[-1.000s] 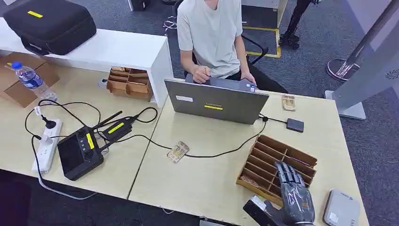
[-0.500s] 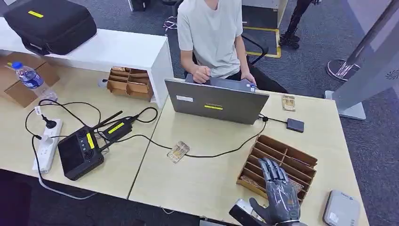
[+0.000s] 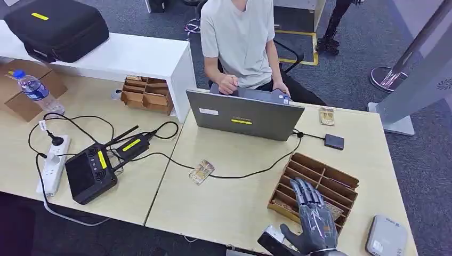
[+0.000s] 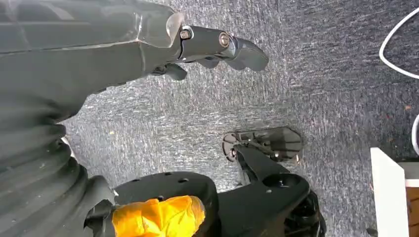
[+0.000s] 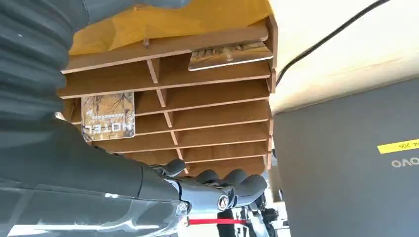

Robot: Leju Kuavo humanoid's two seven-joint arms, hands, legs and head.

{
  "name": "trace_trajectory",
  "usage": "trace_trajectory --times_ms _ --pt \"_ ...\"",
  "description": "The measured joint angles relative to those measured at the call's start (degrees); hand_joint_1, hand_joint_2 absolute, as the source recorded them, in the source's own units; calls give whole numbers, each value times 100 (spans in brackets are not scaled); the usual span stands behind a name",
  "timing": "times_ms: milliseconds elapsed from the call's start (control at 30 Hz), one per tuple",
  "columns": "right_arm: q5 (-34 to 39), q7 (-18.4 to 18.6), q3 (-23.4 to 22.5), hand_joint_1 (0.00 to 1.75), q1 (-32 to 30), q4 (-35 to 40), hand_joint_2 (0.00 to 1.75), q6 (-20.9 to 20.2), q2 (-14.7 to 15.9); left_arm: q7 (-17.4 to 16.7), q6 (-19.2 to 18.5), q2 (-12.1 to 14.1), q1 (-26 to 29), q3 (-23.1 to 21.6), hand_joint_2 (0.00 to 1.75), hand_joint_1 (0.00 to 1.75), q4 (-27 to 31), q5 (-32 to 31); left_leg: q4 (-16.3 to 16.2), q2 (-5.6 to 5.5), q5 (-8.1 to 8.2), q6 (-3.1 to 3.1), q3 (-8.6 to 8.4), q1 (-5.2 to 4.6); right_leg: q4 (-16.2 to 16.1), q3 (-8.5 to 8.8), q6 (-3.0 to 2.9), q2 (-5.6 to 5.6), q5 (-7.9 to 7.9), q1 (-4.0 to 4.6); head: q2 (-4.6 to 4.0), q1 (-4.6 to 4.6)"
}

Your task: Pass the card to the sensor for recognition and then transmit it.

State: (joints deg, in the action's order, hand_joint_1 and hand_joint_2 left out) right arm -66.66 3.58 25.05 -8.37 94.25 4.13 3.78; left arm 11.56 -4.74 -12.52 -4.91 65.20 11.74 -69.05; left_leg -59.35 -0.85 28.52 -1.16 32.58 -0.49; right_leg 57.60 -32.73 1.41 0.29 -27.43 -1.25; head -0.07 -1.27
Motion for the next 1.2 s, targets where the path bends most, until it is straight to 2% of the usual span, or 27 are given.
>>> trace_trajectory --times_ms 367,633,1100,1133,1167,1200 --pt "199 -186 85 0 218 -350 175 -7 -28 -11 -26 -29 -24 0 175 0 0 -66 0 0 0 0 1 0 0 1 0 0 1 0 0 2" --pt "247 -284 114 0 566 -861 175 -35 -227 -15 -41 -53 -44 0 175 0 0 -103 0 0 -1 1 0 0 1 0 -1 0 1 0 0 2" --pt "243 -345 114 0 668 -1128 175 -46 -328 -26 -57 -55 -48 0 175 0 0 -107 0 0 -1 1 1 0 1 0 -1 0 1 0 0 2" --pt "243 -348 114 38 672 -1139 175 -46 -330 -26 -57 -55 -48 0 175 0 0 -107 0 -1 -1 1 0 0 1 0 -1 0 1 0 0 2" --pt "243 -348 114 175 675 -1152 175 -55 -341 -26 -59 -53 -48 0 175 0 0 -107 0 0 -1 1 0 0 1 0 -1 0 1 0 0 2" --pt "243 -352 114 175 676 -1161 175 -59 -348 -26 -59 -55 -48 0 175 0 0 -107 0 0 -1 1 0 0 1 0 -1 0 1 0 0 2"
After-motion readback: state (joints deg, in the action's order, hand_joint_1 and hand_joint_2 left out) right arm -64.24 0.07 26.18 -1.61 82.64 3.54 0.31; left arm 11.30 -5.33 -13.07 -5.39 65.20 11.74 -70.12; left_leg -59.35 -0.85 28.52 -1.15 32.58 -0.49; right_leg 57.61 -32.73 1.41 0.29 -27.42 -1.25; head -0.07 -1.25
